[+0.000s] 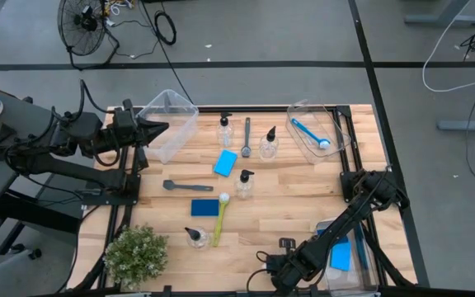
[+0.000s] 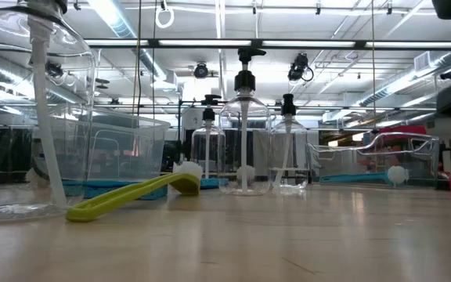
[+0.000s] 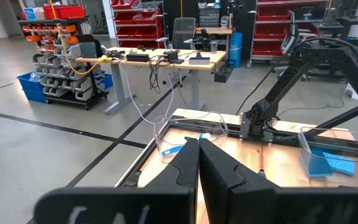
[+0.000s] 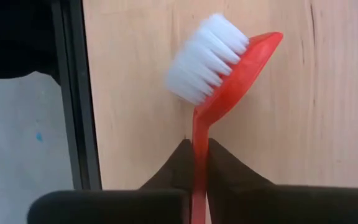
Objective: Pick & Place Kitchen Sink Supplies
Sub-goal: Put the red cleaning brush into the top transparent bin
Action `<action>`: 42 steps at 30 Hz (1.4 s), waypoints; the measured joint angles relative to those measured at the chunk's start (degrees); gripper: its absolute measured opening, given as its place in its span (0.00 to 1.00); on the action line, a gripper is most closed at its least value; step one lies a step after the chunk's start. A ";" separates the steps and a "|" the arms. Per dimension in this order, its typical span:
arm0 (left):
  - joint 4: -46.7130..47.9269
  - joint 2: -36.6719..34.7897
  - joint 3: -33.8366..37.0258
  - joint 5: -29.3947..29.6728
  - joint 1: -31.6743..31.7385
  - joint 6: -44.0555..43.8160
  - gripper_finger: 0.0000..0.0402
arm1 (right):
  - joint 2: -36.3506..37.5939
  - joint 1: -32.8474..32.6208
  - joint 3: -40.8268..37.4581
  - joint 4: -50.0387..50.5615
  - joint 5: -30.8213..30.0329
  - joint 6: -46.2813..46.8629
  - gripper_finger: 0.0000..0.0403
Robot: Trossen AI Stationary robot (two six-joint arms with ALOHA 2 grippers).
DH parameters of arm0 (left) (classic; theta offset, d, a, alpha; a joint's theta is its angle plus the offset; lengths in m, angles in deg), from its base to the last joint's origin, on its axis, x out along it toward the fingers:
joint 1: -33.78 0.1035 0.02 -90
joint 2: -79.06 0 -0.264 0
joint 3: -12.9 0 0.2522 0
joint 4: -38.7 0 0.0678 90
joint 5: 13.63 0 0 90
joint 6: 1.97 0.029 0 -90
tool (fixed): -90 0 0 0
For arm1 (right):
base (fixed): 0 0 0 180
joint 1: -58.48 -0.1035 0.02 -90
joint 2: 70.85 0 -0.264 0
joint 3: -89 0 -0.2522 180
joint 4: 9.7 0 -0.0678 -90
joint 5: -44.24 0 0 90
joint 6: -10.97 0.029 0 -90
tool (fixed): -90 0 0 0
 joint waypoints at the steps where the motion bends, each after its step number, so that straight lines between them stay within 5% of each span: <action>1: 0.00 0.00 0.00 0.00 0.00 0.02 0.04 | 0.08 0.02 0.00 0.00 -0.02 0.48 0.05; 14: 0.00 0.00 0.00 0.00 0.01 0.09 0.04 | 11.38 3.95 -0.07 6.37 -5.89 1.16 0.03; 24: -0.04 -0.01 0.00 0.00 0.01 0.15 0.04 | 27.82 11.12 -0.07 23.48 -14.85 1.15 0.03; 35: 0.00 -0.01 0.00 0.00 0.01 0.22 0.04 | 43.97 23.93 -0.02 36.43 -24.33 -1.95 0.03; 42: -0.03 -0.02 0.00 0.02 0.02 0.33 0.04 | 47.93 36.40 -0.02 39.94 -24.58 -8.40 0.03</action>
